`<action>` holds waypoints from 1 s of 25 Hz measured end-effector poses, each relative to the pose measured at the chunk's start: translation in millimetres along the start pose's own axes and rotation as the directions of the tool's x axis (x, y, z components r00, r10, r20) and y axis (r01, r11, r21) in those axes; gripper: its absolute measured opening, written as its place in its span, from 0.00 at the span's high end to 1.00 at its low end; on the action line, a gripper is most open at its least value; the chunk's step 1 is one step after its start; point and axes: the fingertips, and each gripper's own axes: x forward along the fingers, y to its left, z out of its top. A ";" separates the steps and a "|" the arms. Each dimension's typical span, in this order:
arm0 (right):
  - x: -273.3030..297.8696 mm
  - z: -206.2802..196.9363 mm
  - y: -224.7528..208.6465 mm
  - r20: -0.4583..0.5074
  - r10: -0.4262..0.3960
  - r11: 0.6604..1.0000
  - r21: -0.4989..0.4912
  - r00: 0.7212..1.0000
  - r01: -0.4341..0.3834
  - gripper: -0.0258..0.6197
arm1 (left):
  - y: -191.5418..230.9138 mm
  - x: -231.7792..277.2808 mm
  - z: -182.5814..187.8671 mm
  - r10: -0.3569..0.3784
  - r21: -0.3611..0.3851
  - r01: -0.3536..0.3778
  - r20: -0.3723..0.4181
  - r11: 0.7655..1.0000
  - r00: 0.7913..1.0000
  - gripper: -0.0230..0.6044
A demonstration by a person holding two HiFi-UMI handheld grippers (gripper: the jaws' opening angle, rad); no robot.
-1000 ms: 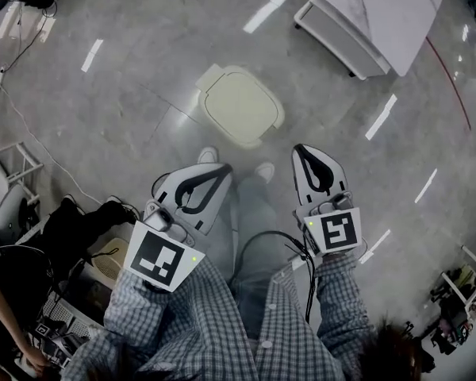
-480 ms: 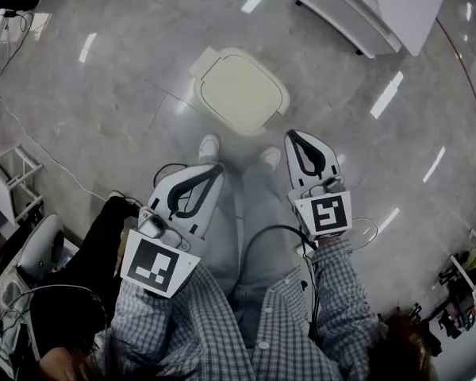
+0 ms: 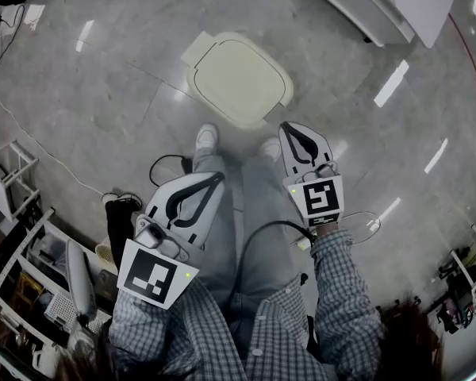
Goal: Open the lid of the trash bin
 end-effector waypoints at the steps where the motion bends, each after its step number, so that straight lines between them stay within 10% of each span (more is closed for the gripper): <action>1: 3.8 -5.2 -1.2 -0.008 0.002 1.000 -0.004 1.000 -0.002 0.92 | 0.2 1.1 -3.0 0.001 -0.007 -0.001 -0.005 1.000 1.000 0.96; 25: 78.2 -141.9 -7.7 -0.343 0.037 0.994 -0.081 0.939 -0.069 0.92 | -0.3 25.5 -30.6 -0.008 -0.005 0.008 -0.043 1.000 0.999 0.96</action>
